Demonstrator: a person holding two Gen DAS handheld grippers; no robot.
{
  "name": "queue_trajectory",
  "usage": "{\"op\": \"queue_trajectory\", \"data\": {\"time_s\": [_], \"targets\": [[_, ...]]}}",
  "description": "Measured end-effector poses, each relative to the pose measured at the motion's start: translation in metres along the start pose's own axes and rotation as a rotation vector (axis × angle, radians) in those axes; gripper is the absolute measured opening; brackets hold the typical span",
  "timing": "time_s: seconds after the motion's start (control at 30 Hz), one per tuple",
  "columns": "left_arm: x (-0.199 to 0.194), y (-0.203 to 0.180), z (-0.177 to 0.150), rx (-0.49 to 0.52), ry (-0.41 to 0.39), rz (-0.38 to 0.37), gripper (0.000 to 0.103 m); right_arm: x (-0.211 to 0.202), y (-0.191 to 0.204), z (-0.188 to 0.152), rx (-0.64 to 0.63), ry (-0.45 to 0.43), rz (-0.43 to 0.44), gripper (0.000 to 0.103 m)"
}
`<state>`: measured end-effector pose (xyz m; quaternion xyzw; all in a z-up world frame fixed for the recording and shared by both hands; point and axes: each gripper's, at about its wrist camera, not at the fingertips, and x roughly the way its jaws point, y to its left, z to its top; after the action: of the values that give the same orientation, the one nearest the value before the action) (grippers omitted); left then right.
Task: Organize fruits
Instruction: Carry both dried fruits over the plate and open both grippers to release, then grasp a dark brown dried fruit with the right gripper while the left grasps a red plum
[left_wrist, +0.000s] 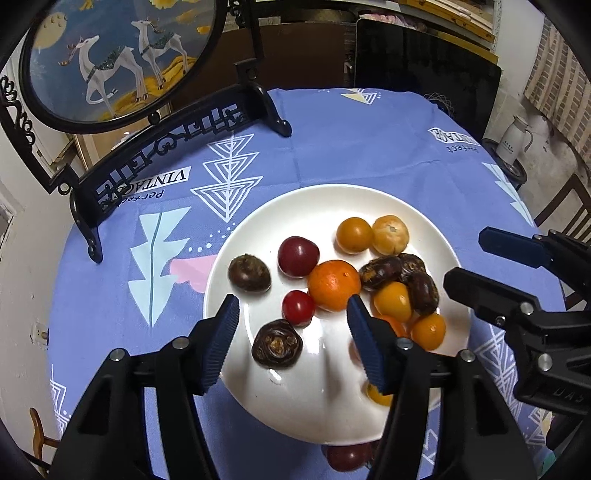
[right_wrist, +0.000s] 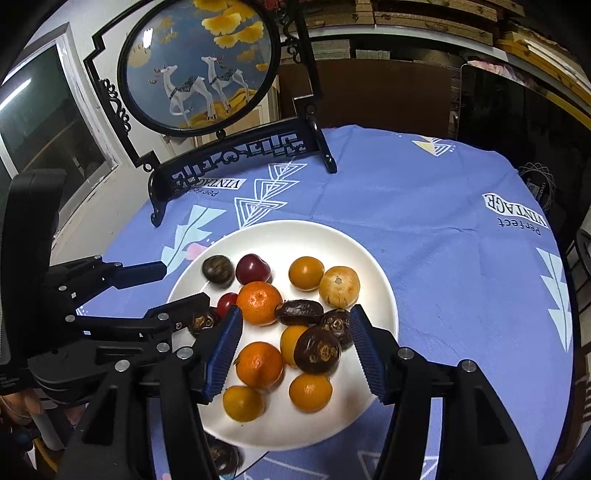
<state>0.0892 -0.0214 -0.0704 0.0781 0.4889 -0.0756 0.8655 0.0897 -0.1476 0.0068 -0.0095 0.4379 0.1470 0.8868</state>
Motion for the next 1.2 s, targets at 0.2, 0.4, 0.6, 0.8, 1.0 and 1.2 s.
{"op": "queue_trajectory", "data": {"time_s": [0.2, 0.4, 0.6, 0.8, 1.0, 1.2], "targets": [[-0.017, -0.003, -0.012, -0.001, -0.015, -0.001, 0.059, -0.020, 0.005, -0.014, 0.000, -0.017, 0.013, 0.065], [-0.035, -0.006, -0.031, -0.001, -0.028, 0.001, 0.059, -0.036, 0.016, -0.042, -0.014, -0.014, 0.033, 0.065], [-0.045, -0.010, -0.047, 0.003, -0.026, 0.011, 0.060, -0.036, 0.029, -0.078, -0.030, 0.038, 0.045, 0.066], [-0.050, -0.009, -0.058, 0.003, -0.024, 0.012, 0.060, -0.028, 0.041, -0.103, -0.056, 0.085, 0.040, 0.066], [-0.050, 0.005, -0.070, -0.032, -0.015, 0.024, 0.065, -0.014, 0.049, -0.118, -0.076, 0.122, 0.035, 0.067], [-0.033, 0.039, -0.102, -0.130, 0.062, 0.024, 0.067, 0.005, 0.052, -0.132, -0.089, 0.170, 0.018, 0.067]]}}
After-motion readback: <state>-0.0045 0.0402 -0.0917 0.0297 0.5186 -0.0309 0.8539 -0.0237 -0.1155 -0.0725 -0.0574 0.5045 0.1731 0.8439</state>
